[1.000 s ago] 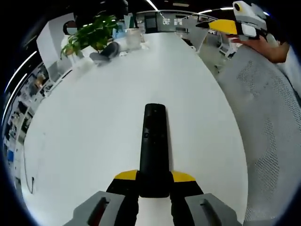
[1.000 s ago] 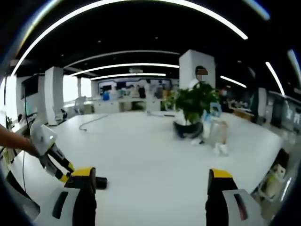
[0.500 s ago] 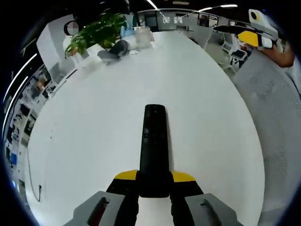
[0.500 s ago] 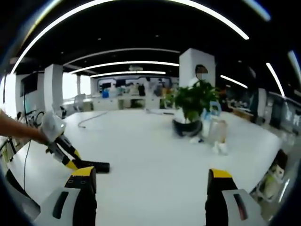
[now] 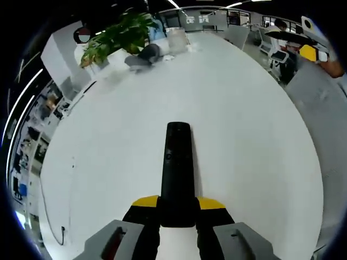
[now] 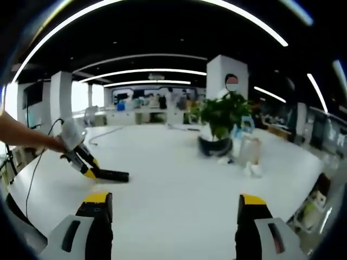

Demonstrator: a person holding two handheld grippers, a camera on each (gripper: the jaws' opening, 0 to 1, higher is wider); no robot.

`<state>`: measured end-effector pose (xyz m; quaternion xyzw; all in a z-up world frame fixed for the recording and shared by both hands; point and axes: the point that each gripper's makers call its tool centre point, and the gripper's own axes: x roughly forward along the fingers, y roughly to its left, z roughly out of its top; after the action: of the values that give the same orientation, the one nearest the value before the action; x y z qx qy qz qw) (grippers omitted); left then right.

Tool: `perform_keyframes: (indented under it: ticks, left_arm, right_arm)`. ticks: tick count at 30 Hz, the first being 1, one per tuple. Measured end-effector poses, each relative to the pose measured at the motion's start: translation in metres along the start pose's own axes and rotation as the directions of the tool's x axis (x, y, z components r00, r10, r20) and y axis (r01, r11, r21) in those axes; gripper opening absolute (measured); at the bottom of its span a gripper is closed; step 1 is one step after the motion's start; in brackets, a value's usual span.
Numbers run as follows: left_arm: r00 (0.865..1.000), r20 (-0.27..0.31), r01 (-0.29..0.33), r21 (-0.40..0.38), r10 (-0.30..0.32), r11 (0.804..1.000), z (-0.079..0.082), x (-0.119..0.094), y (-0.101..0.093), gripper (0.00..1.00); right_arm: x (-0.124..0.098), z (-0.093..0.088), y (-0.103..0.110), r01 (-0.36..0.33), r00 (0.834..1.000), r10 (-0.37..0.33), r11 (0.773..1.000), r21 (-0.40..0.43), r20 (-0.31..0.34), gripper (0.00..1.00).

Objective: Press the specified remote control buttons in sequence, fully releasing each button before pressing the next.

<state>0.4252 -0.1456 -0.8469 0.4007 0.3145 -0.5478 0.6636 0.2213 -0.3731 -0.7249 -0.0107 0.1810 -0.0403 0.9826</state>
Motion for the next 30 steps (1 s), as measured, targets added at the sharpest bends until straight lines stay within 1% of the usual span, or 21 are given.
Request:
perform_keyframes:
  ticks: [2, 5, 10, 13, 16, 19, 21, 23, 24, 27, 28, 29, 30]
  left_arm:
    - [1.000, -0.003, -0.005, 0.010, 0.005, 1.000, 0.001, 0.003, 0.009, 0.23]
    - [1.000, -0.011, 0.000, 0.009, 0.000, 1.000, 0.001, 0.008, 0.021, 0.23]
    - [1.000, -0.025, -0.001, 0.032, 0.002, 1.000, 0.004, 0.012, 0.045, 0.23]
    - [0.999, -0.032, -0.008, 0.033, 0.009, 0.999, 0.006, 0.012, 0.055, 0.23]
    - [0.999, -0.037, -0.014, 0.036, 0.015, 0.999, 0.004, 0.016, 0.068, 0.23]
    - [0.999, -0.042, -0.017, 0.038, 0.019, 0.999, 0.005, 0.018, 0.071, 0.23]
    - [0.999, -0.038, -0.021, 0.054, 0.023, 0.998, 0.007, 0.020, 0.070, 0.23]
    - [0.999, -0.043, -0.016, 0.064, 0.019, 0.998, 0.005, 0.024, 0.069, 0.23]
    - [0.999, -0.050, -0.010, 0.062, 0.014, 0.998, 0.004, 0.025, 0.068, 0.23]
    - [0.998, -0.060, -0.010, 0.062, 0.014, 0.998, 0.001, 0.028, 0.067, 0.24]
    - [0.998, -0.069, -0.007, 0.062, 0.011, 0.998, 0.001, 0.028, 0.065, 0.24]
    - [0.996, -0.090, 0.000, 0.069, 0.006, 0.998, -0.004, 0.029, 0.064, 0.24]
    - [0.999, -0.053, -0.009, 0.065, 0.012, 0.998, 0.001, 0.029, 0.068, 0.24]
  right_arm:
    - [0.001, -0.002, 0.001, -0.003, 1.000, 0.003, 1.000, -0.006, -0.012, 0.95]
    - [0.001, -0.002, 0.001, 0.000, 1.000, 0.000, 1.000, -0.008, -0.011, 0.94]
    - [0.002, -0.004, 0.001, 0.001, 1.000, -0.001, 1.000, -0.010, -0.023, 0.94]
    - [0.002, -0.005, 0.001, 0.003, 1.000, -0.003, 1.000, -0.013, -0.029, 0.94]
    - [0.002, -0.004, 0.000, 0.006, 1.000, -0.006, 1.000, -0.009, -0.027, 0.94]
    - [0.002, -0.004, -0.001, 0.007, 1.000, -0.007, 1.000, -0.006, -0.030, 0.94]
    - [0.003, -0.002, -0.001, 0.014, 1.000, -0.014, 1.000, 0.009, -0.018, 0.96]
    - [0.002, -0.004, -0.002, 0.017, 1.000, -0.017, 1.000, 0.001, -0.025, 0.94]
    - [0.003, -0.005, -0.003, 0.021, 0.999, -0.021, 1.000, -0.010, -0.033, 0.94]
    - [0.002, -0.004, -0.001, 0.013, 1.000, -0.013, 1.000, -0.008, -0.026, 0.94]
    - [0.002, -0.003, -0.001, 0.012, 1.000, -0.013, 1.000, -0.004, -0.023, 0.94]
    - [0.002, -0.003, -0.002, 0.014, 1.000, -0.014, 1.000, -0.002, -0.018, 0.94]
    - [0.002, -0.003, -0.002, 0.017, 1.000, -0.017, 1.000, -0.003, -0.021, 0.94]
